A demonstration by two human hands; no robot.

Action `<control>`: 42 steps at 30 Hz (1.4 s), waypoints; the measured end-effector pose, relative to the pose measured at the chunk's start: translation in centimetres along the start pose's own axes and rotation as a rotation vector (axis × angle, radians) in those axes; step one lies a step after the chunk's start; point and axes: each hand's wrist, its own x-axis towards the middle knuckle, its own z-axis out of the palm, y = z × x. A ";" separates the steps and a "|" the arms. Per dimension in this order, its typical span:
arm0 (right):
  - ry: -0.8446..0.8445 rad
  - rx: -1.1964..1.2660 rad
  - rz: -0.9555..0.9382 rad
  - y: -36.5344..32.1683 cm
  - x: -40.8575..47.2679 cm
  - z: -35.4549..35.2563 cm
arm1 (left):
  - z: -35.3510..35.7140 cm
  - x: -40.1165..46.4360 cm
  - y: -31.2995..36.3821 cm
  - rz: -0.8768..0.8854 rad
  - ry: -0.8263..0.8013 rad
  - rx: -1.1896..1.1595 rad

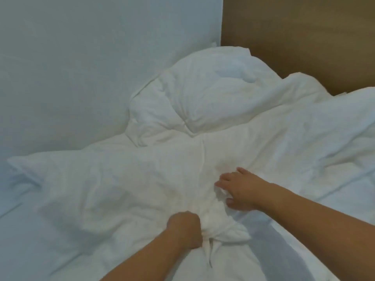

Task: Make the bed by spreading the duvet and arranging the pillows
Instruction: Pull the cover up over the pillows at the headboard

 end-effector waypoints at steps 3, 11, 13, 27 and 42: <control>-0.063 0.398 0.060 -2.3 2.1 -1.5 | -8.3 3.2 -5.9 -0.140 0.310 -0.166; 0.465 0.517 0.347 1.3 4.4 -9.3 | -12.3 -1.9 -7.9 0.154 1.131 -0.028; 0.500 0.675 0.400 3.3 4.1 -12.6 | -7.4 -4.3 -5.9 0.361 0.990 0.196; 0.858 0.490 0.661 13.7 3.1 -20.0 | -37.4 5.9 -7.7 -0.076 1.120 -1.367; 0.686 0.119 0.488 30.5 23.2 -7.0 | -34.0 38.7 -0.1 -0.068 0.705 -0.208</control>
